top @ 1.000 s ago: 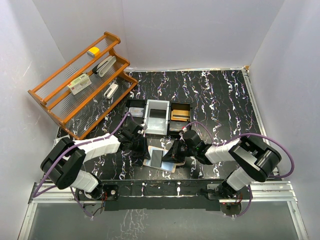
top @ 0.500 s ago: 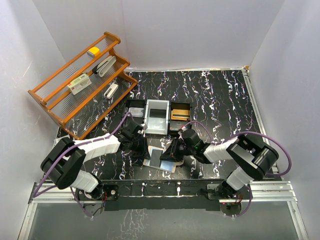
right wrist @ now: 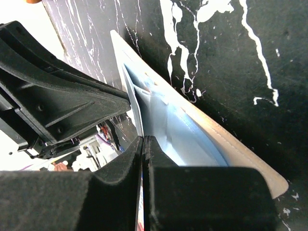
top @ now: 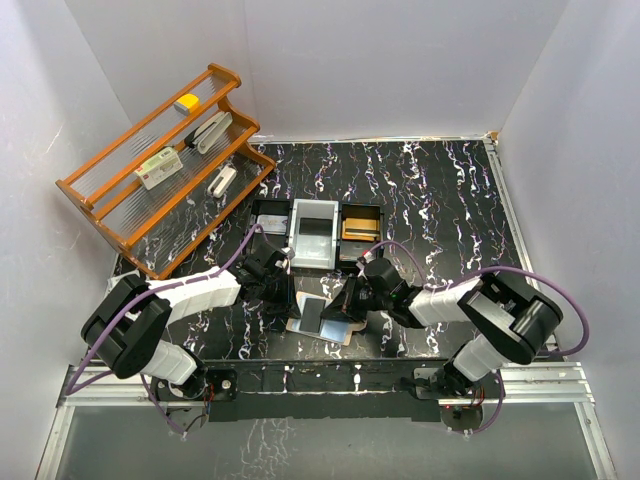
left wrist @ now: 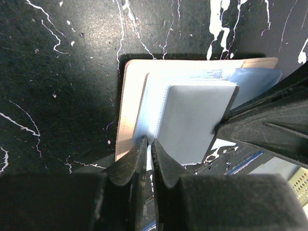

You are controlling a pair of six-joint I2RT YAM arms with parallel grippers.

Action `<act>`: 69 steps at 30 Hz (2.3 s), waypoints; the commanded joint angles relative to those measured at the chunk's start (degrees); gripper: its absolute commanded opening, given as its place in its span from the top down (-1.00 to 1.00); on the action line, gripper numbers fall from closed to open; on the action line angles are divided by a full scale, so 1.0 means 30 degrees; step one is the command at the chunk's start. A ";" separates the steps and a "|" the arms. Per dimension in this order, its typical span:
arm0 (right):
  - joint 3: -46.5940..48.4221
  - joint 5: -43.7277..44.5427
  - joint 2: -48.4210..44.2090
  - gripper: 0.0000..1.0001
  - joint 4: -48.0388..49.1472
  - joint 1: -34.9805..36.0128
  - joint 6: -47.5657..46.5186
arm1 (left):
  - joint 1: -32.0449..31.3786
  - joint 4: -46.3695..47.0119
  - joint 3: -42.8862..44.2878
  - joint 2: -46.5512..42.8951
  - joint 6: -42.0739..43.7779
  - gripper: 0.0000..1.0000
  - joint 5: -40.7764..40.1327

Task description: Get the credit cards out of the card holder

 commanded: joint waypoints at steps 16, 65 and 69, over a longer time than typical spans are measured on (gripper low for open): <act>-0.0300 -0.0786 -0.2011 1.00 -0.1517 -0.0921 -0.1243 | -0.0129 -0.1573 -0.0273 0.0141 0.0400 0.84 -0.0811; 0.2492 -0.1188 0.0465 1.00 -0.3988 -0.1239 -0.3018 | -0.0701 -0.0506 0.1869 0.1822 0.1523 0.68 0.0947; 0.2319 -0.0938 0.0075 1.00 -0.4346 -0.1240 -0.3080 | -0.0731 -0.1385 0.1343 0.1825 0.1128 0.76 -0.0648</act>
